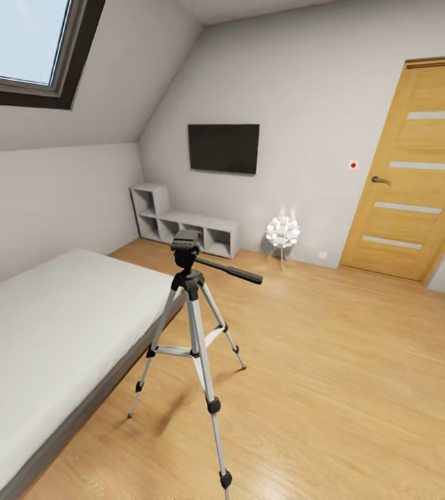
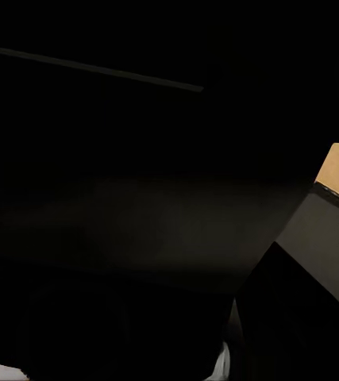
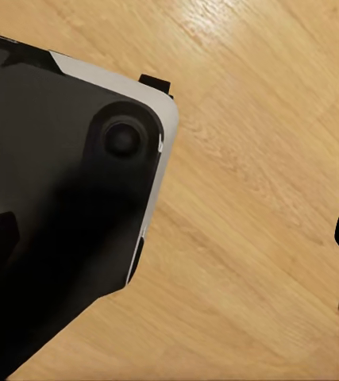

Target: Attach the digital camera to the camera tripod in the bedroom.

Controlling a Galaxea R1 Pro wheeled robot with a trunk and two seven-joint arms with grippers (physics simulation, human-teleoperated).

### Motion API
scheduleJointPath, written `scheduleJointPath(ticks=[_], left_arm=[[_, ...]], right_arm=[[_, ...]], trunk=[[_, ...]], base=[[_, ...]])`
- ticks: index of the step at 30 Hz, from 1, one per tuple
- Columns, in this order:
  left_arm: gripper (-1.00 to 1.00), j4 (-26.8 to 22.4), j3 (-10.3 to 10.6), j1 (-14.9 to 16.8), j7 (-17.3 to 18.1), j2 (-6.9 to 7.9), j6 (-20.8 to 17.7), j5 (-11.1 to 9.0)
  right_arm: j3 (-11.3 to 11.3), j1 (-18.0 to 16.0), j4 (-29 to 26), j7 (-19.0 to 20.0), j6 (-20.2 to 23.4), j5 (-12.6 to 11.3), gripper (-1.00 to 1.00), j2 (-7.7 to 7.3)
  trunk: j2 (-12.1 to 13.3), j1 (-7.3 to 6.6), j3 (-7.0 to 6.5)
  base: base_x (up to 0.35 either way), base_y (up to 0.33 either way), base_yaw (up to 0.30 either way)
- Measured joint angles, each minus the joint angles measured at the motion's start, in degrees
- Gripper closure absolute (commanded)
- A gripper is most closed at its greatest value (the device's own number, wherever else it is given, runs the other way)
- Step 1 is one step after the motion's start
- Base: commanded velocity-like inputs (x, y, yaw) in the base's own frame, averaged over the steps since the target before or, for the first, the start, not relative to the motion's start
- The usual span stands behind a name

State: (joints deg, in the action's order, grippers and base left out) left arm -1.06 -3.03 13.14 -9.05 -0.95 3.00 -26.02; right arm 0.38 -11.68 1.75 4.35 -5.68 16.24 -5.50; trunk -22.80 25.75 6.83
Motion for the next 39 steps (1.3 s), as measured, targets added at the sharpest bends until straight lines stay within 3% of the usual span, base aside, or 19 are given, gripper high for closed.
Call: scheduleJointPath(ticks=[39], left_arm=[[1.0, 0.0, -0.02, 0.0, 0.01, 0.0, 0.0, 0.0]], right_arm=[[0.0, 0.0, -0.01, 0.06, 0.06, 0.0, -1.0, -0.02]], trunk=[[-0.01, 0.0, 3.64]], base=[[0.0, 0.0, -0.073]])
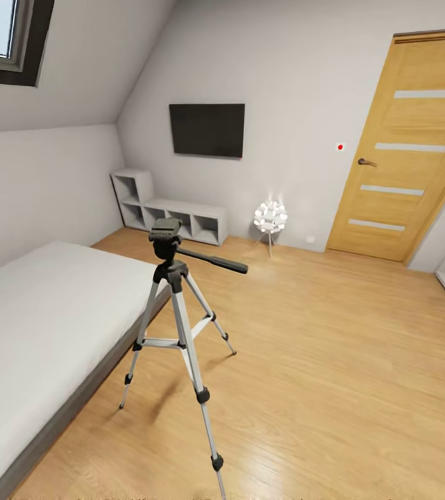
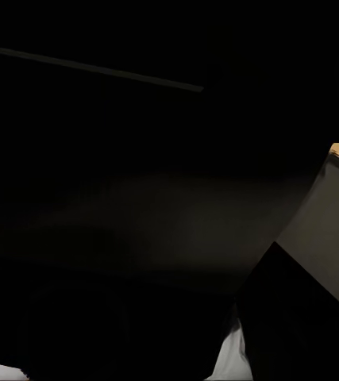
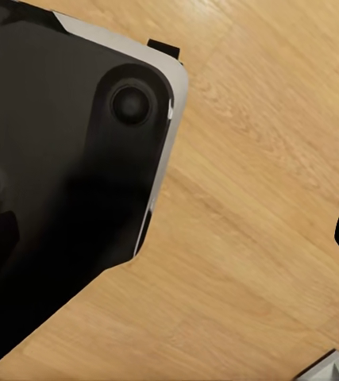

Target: Attach the digital camera to the camera tripod in the bedroom.

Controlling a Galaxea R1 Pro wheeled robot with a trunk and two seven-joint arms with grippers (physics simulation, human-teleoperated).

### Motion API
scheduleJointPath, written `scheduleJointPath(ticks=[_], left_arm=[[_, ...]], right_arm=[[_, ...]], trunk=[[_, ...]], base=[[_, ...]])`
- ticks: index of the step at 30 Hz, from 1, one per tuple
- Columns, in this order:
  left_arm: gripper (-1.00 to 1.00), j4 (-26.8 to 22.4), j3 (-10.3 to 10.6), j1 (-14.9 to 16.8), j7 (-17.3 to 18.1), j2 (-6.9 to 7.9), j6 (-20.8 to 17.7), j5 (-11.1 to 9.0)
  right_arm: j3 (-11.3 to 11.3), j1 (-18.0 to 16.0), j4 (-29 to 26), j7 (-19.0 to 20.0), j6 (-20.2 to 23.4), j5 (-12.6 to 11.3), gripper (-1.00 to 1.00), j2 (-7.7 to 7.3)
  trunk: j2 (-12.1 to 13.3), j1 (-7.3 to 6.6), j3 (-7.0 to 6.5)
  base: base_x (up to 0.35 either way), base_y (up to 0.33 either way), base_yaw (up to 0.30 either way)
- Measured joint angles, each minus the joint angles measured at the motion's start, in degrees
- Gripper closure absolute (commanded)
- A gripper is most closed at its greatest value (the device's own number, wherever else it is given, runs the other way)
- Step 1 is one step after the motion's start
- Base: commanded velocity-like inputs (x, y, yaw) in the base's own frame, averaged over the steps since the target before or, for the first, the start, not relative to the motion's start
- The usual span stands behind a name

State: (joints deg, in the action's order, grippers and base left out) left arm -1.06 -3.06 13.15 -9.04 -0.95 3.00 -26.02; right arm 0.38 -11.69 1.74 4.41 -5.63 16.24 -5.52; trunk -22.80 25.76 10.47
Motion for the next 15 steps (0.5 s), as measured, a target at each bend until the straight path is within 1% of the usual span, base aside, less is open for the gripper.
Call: scheduleJointPath(ticks=[9, 15], left_arm=[[1.0, -0.01, 0.01, 0.0, -0.01, 0.0, -0.01, 0.0], [1.0, -0.01, 0.03, 0.0, -0.02, 0.0, -0.01, 0.0]], right_arm=[[0.0, 0.0, -0.04, -0.04, 0.0, 0.0, -1.0, -0.18], [0.0, 0.0, -0.03, -0.35, 0.0, 0.0, -1.0, 0.02]], trunk=[[0.0, 0.0, 0.84], [0.0, 0.0, 1.4]], base=[[0.0, 0.0, -0.02], [0.0, 0.0, -0.001]])
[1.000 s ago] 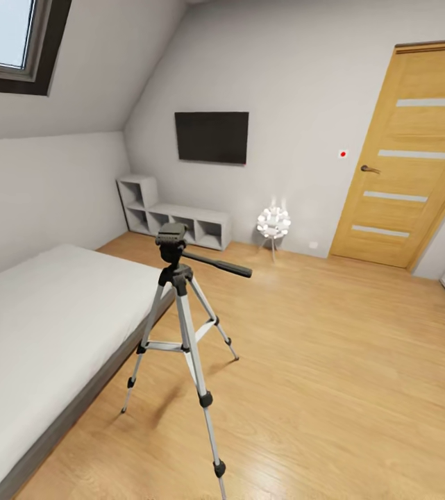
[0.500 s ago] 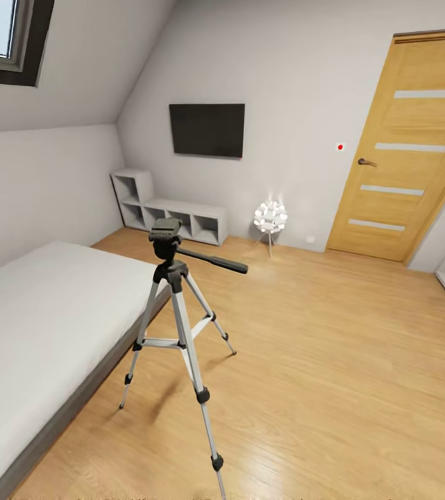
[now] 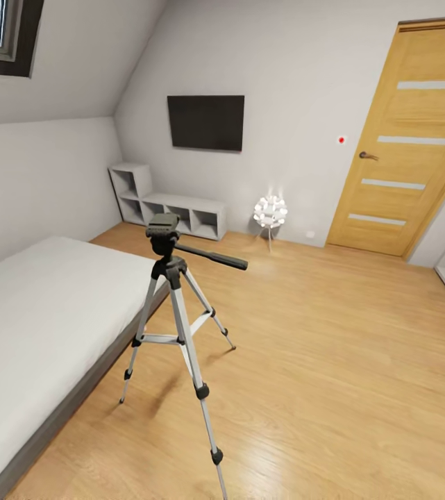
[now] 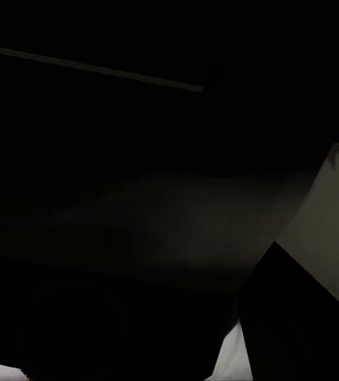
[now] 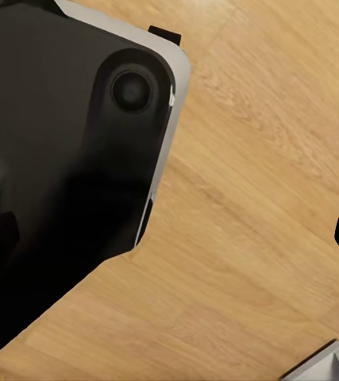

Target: Attach the digital camera to the camera tripod in the bedroom.

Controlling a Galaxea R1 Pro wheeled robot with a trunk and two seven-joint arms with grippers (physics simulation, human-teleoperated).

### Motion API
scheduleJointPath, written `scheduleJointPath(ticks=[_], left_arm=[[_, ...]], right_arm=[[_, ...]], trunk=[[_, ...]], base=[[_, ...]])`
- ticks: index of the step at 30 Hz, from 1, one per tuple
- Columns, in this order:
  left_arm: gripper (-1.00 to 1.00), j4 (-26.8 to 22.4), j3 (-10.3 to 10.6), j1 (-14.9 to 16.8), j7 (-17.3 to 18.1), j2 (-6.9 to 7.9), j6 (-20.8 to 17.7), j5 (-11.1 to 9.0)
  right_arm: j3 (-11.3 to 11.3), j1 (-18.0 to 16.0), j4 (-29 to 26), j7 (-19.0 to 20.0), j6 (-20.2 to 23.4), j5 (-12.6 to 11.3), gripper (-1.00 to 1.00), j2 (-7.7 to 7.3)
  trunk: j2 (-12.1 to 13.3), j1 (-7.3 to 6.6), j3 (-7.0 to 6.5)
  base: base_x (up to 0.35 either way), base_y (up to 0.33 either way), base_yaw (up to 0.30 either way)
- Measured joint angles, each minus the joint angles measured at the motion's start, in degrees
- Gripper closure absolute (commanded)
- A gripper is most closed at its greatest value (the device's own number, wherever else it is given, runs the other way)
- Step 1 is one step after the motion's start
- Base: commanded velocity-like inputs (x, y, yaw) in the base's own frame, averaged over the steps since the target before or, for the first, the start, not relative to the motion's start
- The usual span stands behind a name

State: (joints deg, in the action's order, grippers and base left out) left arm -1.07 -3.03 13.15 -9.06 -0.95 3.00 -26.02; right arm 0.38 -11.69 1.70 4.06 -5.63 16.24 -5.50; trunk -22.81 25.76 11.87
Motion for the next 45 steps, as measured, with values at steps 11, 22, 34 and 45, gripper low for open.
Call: scheduleJointPath(ticks=[11, 22, 34, 45], left_arm=[[1.0, -0.04, -0.3, 0.0, -0.01, -0.06, -0.01, -0.32], [1.0, 0.15, -0.37, 0.0, 0.07, -0.36, -0.08, -0.65], [1.0, 0.45, -0.39, 0.0, 0.0, -0.29, -0.08, -0.9], [1.0, 0.89, -0.33, 0.0, -0.06, -0.35, -0.08, -0.95]], right_arm=[[0.0, 0.0, -0.04, -0.32, 0.0, 0.0, -1.0, -0.27], [0.0, 0.0, -0.04, 0.09, -0.12, 0.05, -1.0, -0.3], [-0.17, -0.01, -0.12, -0.5, 0.67, 0.07, -1.0, -0.22], [0.05, -0.07, -13.76, 0.45, 3.51, 0.51, -1.0, -0.38]], trunk=[[0.0, 0.0, 0.91], [-0.01, 0.0, 0.94], [-0.01, 0.0, 0.94], [-0.01, 0.0, 0.94]], base=[[0.0, 0.0, 0.0], [0.0, 0.0, 0.0], [0.0, 0.0, 0.0], [0.0, 0.0, 0.0]])
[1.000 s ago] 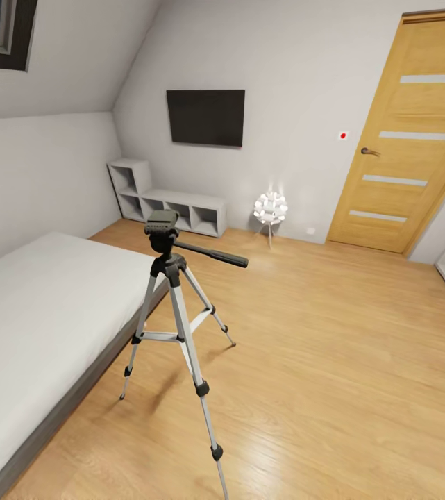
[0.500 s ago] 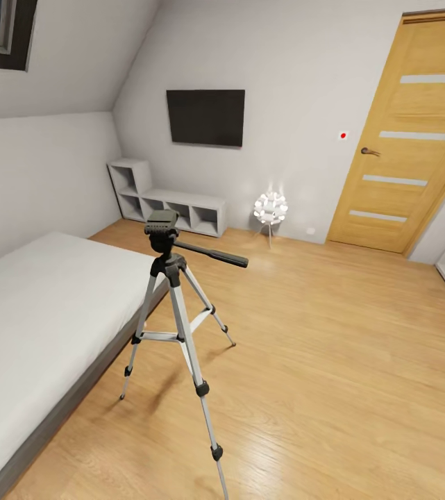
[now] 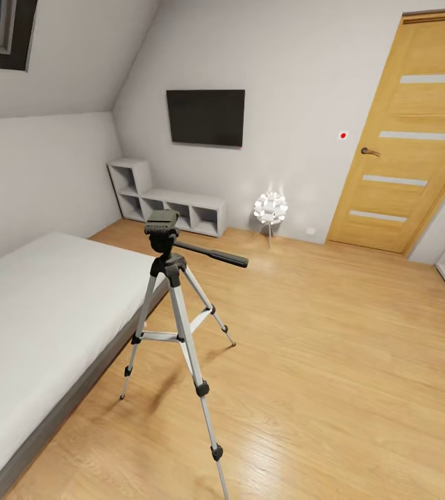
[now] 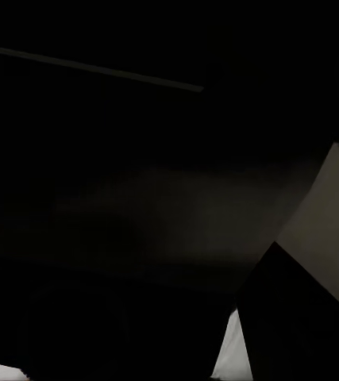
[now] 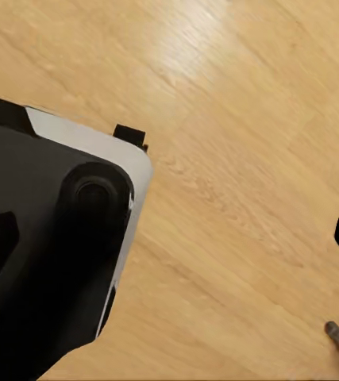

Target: Attach the digital camera to the camera tripod in the bedroom.

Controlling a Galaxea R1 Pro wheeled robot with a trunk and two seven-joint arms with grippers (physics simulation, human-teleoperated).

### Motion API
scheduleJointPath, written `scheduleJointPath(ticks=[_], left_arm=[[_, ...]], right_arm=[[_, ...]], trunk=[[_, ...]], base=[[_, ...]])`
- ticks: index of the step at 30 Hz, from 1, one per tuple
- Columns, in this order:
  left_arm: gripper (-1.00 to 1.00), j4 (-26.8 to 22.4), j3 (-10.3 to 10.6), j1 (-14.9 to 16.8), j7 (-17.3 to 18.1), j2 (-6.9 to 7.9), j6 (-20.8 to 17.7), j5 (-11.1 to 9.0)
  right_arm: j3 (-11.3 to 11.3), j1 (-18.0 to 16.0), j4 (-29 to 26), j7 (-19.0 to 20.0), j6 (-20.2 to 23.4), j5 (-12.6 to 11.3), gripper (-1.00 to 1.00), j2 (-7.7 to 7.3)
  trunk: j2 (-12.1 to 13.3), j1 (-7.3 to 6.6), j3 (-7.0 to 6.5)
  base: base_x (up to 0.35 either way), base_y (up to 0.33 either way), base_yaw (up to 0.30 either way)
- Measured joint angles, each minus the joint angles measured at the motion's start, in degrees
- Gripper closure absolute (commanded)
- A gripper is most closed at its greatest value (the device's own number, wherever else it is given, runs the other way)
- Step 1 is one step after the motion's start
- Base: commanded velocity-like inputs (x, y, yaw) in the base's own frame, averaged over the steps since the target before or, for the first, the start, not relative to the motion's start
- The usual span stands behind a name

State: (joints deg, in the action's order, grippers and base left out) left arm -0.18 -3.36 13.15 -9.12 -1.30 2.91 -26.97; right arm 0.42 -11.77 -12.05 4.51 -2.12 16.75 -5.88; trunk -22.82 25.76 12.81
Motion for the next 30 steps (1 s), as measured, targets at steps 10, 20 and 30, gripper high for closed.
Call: scheduleJointPath(ticks=[10, 20, 30], left_arm=[[1.0, 0.09, 0.0, 0.0, -0.17, -0.09, 0.0, -0.06], [1.0, 0.09, 0.01, 0.0, -0.25, -0.09, 0.0, -0.06], [1.0, 0.09, 0.0, 0.0, -0.21, -0.09, 0.0, -0.06]], right_arm=[[0.37, -0.27, -57.31, 13.78, 48.32, -1.36, -1.0, 0.31], [-0.93, -31.42, -74.0, 40.04, 61.98, -1.53, -1.0, 0.45], [-13.01, -34.91, -77.49, 47.12, 61.97, -1.19, -1.0, -0.02]], trunk=[[0.01, 0.0, -0.01], [-0.01, -0.01, -0.02], [0.01, -0.01, 0.0]], base=[[0.0, 0.0, 0.0], [0.0, 0.0, 0.0], [0.0, 0.0, 0.0]])
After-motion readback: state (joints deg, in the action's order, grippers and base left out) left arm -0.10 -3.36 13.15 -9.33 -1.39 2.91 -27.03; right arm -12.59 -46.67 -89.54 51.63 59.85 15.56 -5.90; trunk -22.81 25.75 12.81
